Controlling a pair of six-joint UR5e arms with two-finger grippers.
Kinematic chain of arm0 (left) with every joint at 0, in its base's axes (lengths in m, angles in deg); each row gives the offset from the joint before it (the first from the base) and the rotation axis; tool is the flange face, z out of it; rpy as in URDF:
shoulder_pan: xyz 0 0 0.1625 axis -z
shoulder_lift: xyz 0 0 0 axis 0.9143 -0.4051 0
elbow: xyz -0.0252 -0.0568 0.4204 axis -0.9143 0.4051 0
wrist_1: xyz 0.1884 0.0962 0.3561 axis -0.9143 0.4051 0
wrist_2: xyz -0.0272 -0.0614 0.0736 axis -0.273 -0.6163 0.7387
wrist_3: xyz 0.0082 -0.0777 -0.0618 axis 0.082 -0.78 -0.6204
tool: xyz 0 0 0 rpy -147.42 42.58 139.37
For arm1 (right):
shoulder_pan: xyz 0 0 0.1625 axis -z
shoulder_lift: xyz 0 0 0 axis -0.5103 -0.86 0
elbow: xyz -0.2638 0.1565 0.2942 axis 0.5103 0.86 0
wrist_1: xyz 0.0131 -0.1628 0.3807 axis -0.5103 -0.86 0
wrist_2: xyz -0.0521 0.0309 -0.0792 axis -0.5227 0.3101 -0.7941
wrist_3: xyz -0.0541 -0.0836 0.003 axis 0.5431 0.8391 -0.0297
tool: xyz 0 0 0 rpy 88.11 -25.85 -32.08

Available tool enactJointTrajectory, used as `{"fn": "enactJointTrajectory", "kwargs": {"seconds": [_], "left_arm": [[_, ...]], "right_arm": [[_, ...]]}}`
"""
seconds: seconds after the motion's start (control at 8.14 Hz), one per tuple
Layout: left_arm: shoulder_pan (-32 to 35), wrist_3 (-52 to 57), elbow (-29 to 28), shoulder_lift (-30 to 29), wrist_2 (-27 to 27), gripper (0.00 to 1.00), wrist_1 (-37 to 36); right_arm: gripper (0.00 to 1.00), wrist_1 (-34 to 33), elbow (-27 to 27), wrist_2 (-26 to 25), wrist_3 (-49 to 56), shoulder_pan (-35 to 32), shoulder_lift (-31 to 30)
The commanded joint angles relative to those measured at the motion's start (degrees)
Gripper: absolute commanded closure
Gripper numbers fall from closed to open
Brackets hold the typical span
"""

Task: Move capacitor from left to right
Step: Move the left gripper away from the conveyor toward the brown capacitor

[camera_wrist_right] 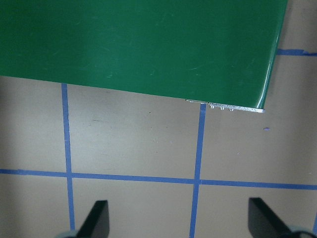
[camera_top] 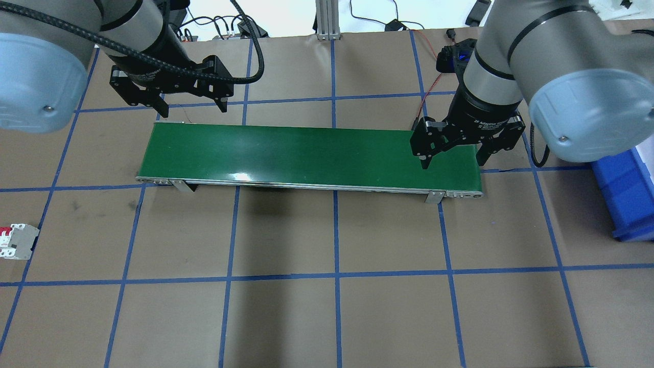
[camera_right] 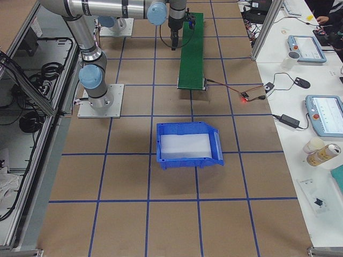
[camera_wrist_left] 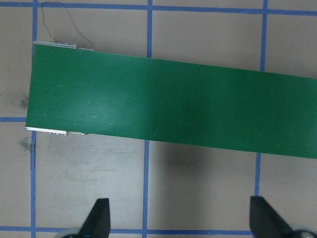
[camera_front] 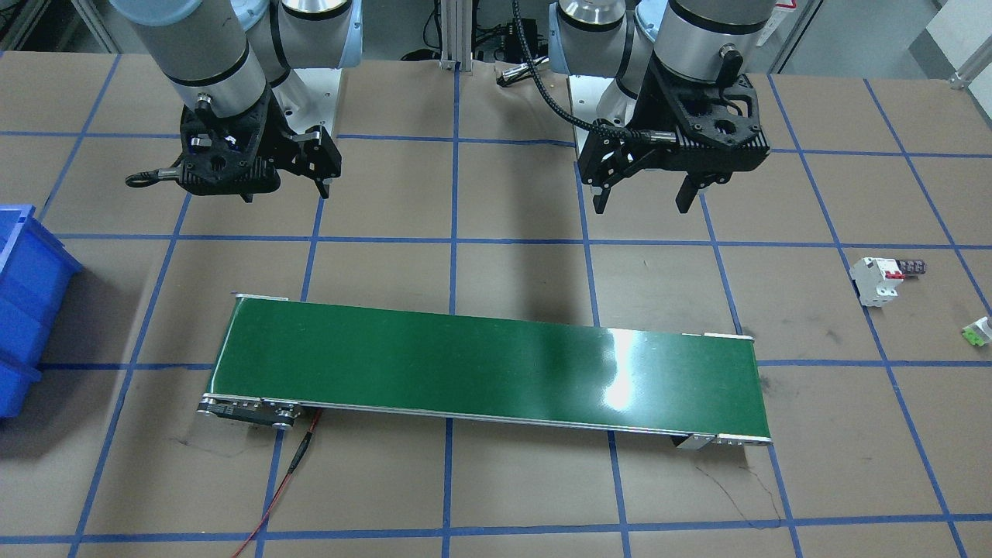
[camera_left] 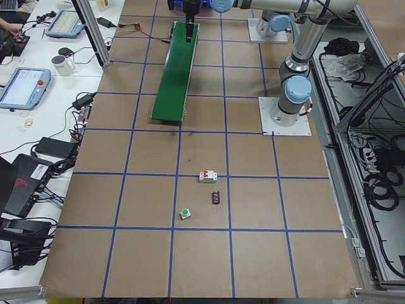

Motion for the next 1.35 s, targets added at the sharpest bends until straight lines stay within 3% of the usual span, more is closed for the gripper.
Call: {"fn": "enactJointTrajectory", "kwargs": {"seconds": [0.0, 0.25, 0.49, 1.23], "left_arm": [[-0.06, 0.00, 0.06, -0.29, 0.20, 0.00, -0.08], [-1.54, 0.18, -0.03, 0.23, 0.46, 0.00, 0.09], [-7.14, 8.31, -0.03, 0.50, 6.75, 0.00, 0.88], [-39.38, 6.34, 0.58, -2.14, 6.79, 0.00, -1.84]], "right_arm": [[0.00, 0.00, 0.00, 0.22, 0.00, -0.09, 0.00], [0.00, 0.00, 0.00, 0.22, 0.00, -0.09, 0.00], [0.00, -0.09, -0.09, 0.22, 0.00, 0.00, 0.00], [0.00, -0.09, -0.09, 0.31, 0.00, -0.09, 0.00]]}}
